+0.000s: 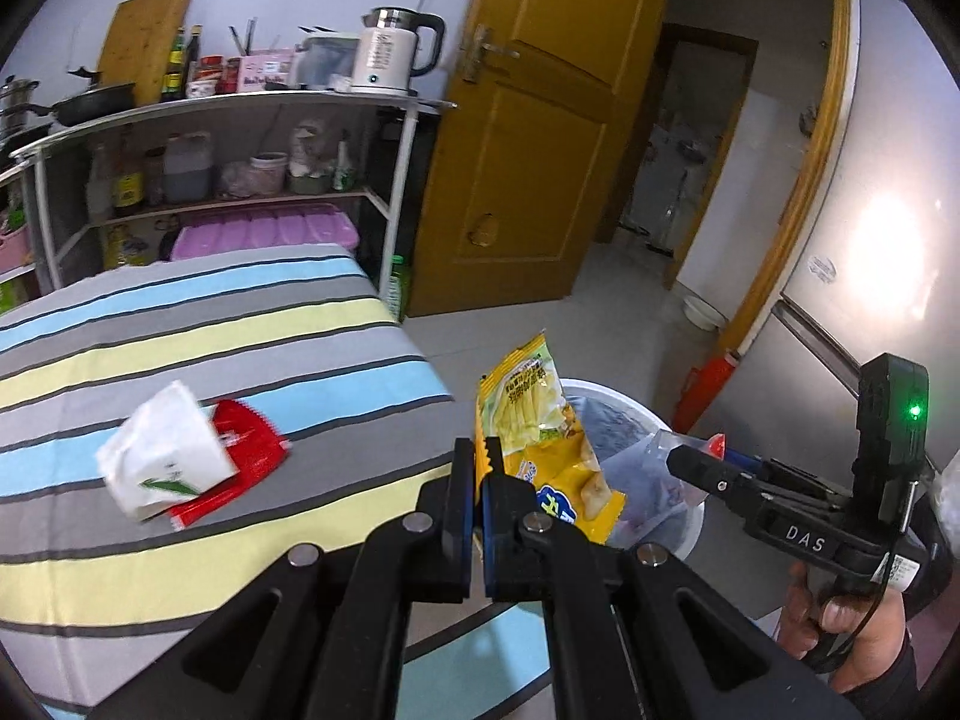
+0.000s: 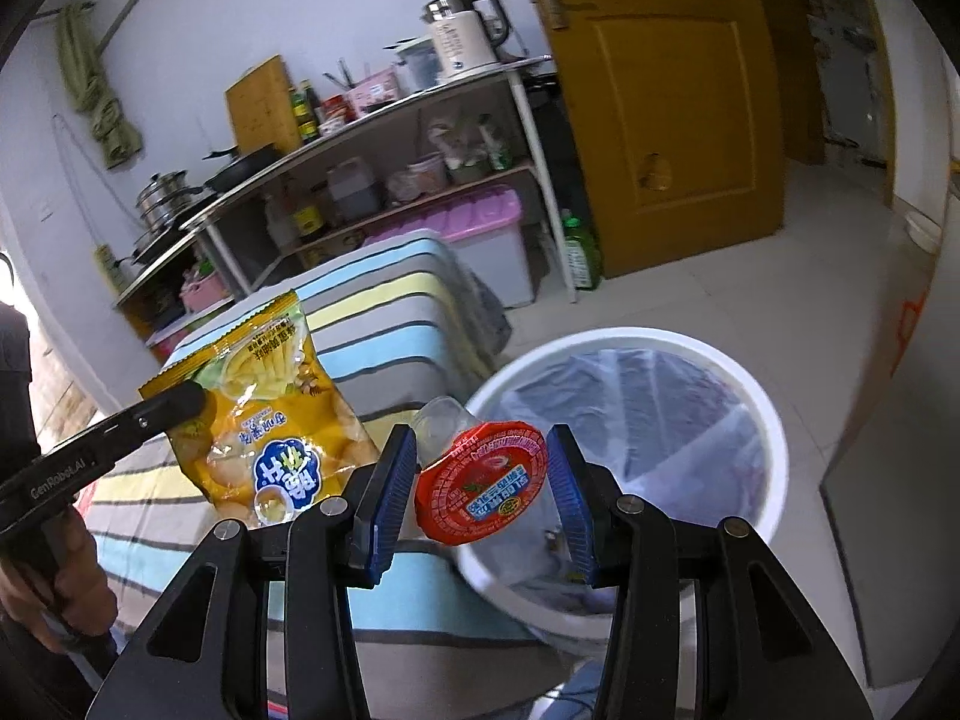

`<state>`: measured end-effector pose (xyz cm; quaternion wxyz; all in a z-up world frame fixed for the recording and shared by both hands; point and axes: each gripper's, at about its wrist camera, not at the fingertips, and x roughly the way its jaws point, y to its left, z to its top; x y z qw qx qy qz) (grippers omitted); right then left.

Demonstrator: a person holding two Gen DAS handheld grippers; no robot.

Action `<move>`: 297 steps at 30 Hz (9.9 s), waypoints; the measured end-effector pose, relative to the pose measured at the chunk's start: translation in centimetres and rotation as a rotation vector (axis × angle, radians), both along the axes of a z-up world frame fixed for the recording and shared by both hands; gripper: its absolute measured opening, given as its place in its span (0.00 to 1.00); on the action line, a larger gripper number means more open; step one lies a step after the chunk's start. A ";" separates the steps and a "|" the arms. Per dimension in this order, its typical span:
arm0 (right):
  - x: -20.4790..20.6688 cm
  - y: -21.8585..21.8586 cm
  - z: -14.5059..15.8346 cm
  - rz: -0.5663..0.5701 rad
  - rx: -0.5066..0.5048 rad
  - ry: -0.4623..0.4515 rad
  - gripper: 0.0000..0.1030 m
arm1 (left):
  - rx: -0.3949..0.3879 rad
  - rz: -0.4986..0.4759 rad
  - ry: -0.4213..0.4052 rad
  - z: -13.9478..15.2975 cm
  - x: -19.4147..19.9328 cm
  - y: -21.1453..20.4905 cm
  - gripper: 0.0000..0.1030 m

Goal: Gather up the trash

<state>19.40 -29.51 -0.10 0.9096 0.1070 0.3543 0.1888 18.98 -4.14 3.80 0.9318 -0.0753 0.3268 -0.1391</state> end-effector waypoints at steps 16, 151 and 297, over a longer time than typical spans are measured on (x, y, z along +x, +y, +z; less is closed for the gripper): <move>2.5 -4.8 -3.1 -0.098 0.007 0.090 0.46 | 0.003 -0.102 0.081 -3.0 4.2 -5.8 0.02; 10.6 27.2 -3.9 0.499 -0.163 0.080 0.51 | -0.120 0.339 0.021 -4.8 -3.1 22.0 0.43; -7.0 -0.1 2.7 -0.041 -0.079 -0.071 0.39 | 0.018 -0.121 -0.007 -1.3 -3.8 -4.6 0.48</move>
